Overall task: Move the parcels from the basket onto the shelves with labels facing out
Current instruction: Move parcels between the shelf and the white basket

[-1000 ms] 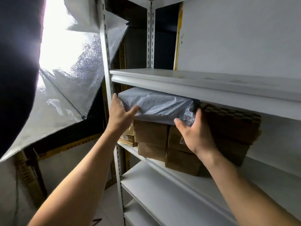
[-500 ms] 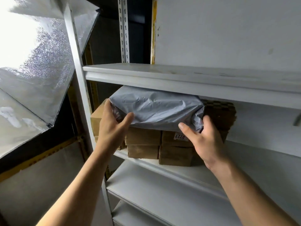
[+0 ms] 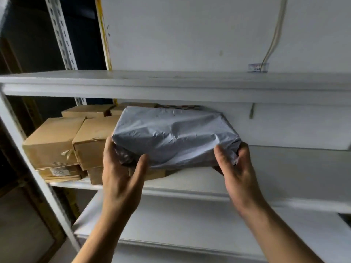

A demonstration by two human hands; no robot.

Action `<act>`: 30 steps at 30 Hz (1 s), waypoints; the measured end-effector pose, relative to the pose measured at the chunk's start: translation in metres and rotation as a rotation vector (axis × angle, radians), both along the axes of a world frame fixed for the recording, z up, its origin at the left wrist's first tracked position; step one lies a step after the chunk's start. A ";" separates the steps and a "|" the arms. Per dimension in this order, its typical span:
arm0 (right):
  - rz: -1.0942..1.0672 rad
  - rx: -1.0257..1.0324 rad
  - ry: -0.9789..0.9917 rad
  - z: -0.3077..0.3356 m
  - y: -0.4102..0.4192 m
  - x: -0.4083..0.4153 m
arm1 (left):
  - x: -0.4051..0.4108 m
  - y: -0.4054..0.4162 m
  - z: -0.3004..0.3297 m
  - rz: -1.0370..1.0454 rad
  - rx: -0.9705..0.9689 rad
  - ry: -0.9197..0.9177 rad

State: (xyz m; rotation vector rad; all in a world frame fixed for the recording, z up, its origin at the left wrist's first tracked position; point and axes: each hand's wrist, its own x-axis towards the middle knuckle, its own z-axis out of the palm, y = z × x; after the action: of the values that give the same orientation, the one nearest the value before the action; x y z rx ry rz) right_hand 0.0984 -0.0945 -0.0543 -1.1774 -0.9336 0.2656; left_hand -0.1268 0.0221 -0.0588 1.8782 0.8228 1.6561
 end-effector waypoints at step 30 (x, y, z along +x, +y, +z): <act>-0.717 -0.089 0.729 -0.136 -0.369 0.189 | 0.338 -0.269 -0.162 -1.279 -1.214 0.415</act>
State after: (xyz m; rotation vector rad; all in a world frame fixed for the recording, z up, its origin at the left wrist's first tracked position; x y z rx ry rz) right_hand 0.2874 -0.4632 -0.1898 -1.2857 0.1538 0.1310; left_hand 0.2114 -0.2464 -0.2209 1.2244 0.3624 -0.1020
